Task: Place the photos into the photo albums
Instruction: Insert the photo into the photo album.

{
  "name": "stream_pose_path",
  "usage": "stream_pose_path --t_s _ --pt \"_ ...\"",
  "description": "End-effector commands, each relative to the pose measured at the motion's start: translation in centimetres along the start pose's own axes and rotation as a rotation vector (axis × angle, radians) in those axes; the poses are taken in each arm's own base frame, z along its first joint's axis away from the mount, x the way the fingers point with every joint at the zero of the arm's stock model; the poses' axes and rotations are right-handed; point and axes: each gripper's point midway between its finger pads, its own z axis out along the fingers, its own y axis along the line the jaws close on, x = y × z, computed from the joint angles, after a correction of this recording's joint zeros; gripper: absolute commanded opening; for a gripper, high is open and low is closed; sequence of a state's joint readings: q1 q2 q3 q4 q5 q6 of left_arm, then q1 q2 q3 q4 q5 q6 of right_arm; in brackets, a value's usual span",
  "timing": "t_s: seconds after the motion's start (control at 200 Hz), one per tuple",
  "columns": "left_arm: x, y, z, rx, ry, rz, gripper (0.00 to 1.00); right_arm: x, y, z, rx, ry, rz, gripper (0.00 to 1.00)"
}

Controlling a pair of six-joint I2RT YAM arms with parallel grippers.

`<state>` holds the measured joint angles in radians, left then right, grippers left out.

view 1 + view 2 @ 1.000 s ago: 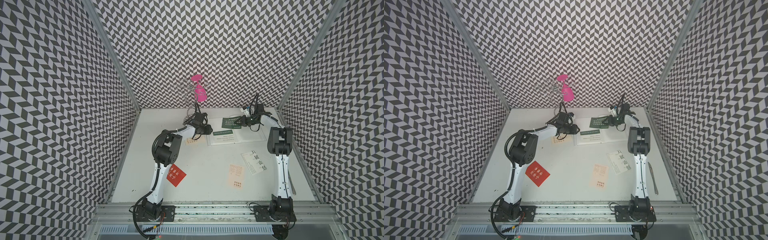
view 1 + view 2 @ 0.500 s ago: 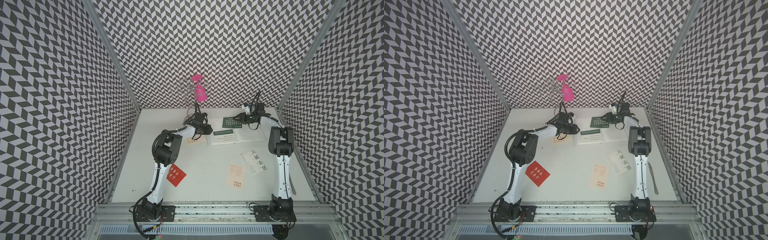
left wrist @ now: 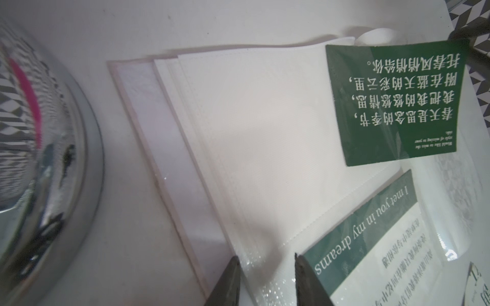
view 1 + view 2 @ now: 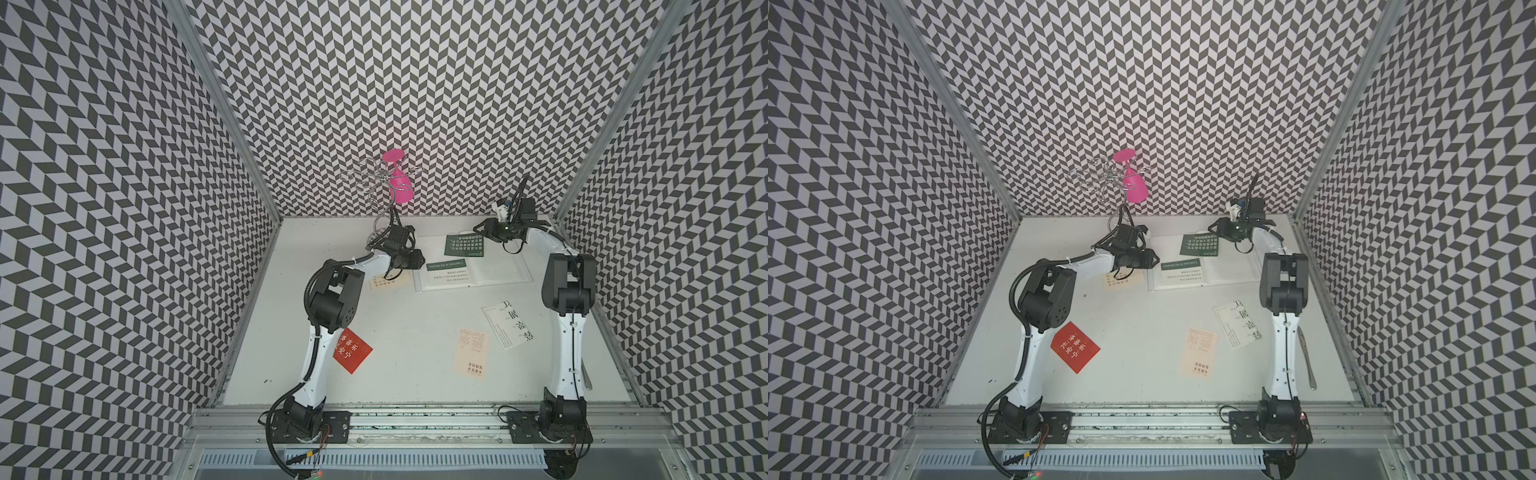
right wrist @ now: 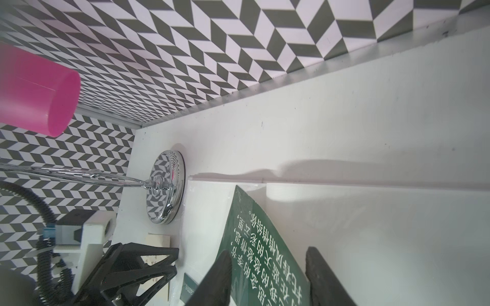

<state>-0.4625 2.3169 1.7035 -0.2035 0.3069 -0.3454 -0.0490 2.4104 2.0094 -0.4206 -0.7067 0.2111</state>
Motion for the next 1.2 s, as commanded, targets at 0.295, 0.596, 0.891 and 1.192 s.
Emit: stream_pose_path --t_s 0.295,0.596,0.891,1.192 --pt "2.8 0.6 1.3 -0.022 0.078 -0.019 0.36 2.8 -1.6 -1.6 0.083 0.061 0.040 0.44" --pt "2.9 0.4 1.5 -0.019 0.082 -0.016 0.36 5.3 -0.8 -2.2 -0.001 0.087 0.087 0.33" --pt "2.9 0.4 1.4 -0.014 0.081 -0.022 0.36 7.2 0.9 -2.8 -0.099 0.055 0.134 0.20" --pt "3.0 0.2 1.5 -0.012 0.084 -0.023 0.36 5.6 0.6 -2.3 -0.119 0.029 0.116 0.03"
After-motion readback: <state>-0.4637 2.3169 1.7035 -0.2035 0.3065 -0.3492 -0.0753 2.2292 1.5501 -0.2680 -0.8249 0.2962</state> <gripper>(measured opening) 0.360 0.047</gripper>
